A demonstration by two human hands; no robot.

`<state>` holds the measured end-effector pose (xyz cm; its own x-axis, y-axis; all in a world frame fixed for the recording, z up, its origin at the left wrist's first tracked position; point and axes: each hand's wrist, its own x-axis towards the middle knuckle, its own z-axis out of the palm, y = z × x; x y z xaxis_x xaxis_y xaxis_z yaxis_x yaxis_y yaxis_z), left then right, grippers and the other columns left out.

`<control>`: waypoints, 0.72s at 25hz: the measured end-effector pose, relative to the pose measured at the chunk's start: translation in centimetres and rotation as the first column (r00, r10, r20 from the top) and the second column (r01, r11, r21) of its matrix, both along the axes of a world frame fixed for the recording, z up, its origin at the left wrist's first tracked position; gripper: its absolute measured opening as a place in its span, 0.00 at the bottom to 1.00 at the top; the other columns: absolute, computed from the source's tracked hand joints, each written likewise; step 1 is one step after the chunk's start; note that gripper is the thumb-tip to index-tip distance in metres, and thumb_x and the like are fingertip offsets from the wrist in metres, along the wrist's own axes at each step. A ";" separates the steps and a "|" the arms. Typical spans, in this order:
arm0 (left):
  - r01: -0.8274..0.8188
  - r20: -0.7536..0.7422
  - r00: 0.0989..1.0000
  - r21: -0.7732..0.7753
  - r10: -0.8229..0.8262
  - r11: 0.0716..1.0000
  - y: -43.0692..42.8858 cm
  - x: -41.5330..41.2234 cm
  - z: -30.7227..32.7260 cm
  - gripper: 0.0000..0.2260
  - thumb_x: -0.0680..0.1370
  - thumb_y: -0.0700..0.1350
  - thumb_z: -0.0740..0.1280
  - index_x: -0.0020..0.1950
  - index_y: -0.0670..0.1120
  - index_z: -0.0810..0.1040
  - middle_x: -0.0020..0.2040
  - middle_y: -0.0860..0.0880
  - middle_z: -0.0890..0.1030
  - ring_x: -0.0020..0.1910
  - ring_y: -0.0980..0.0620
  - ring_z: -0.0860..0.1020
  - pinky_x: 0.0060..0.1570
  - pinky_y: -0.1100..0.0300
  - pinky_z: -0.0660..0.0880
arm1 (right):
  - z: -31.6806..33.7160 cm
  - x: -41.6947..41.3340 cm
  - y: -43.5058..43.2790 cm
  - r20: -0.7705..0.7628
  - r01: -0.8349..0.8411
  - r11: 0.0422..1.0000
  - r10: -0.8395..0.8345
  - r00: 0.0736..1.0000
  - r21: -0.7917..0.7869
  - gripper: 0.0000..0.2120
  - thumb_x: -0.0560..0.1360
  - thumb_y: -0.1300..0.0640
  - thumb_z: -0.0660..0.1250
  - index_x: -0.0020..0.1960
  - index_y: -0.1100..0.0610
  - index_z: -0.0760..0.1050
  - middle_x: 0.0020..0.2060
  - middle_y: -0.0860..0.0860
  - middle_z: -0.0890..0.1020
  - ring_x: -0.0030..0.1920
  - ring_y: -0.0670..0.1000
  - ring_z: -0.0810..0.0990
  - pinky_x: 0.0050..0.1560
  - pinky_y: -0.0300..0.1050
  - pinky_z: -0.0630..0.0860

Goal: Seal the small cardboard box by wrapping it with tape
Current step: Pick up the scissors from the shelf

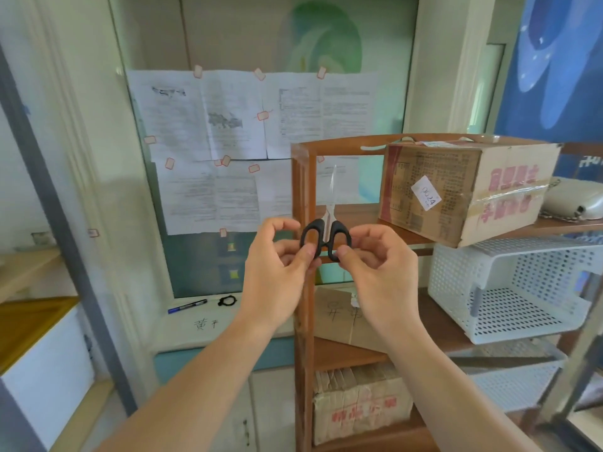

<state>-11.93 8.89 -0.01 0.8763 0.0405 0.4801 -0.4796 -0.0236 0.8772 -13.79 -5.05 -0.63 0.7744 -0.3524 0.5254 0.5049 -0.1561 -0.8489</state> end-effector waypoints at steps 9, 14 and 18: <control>-0.202 -0.012 0.979 -0.101 0.202 0.974 13.8 -3.3 1.1 0.04 0.80 0.39 0.69 0.50 0.48 0.82 0.39 0.48 0.86 0.34 0.54 0.84 0.34 0.61 0.79 | 1.0 -1.7 14.0 0.079 -0.265 0.952 0.255 0.964 0.156 0.06 0.74 0.67 0.73 0.49 0.59 0.81 0.38 0.54 0.87 0.39 0.49 0.87 0.35 0.37 0.79; -0.319 0.012 0.947 -0.065 0.321 0.945 20.5 -5.7 1.5 0.04 0.79 0.40 0.71 0.48 0.49 0.83 0.42 0.50 0.86 0.36 0.52 0.85 0.34 0.61 0.80 | 1.3 -2.5 20.6 0.053 -0.353 0.922 0.349 0.936 0.162 0.06 0.75 0.65 0.73 0.49 0.56 0.81 0.40 0.51 0.87 0.40 0.50 0.87 0.33 0.39 0.79; -0.395 0.027 0.918 -0.036 0.396 0.918 25.4 -7.1 1.4 0.02 0.80 0.41 0.71 0.51 0.47 0.82 0.44 0.49 0.85 0.37 0.52 0.86 0.35 0.59 0.80 | 1.7 -3.0 25.5 0.038 -0.407 0.896 0.407 0.913 0.176 0.07 0.75 0.64 0.73 0.50 0.54 0.81 0.39 0.50 0.88 0.40 0.49 0.87 0.32 0.39 0.80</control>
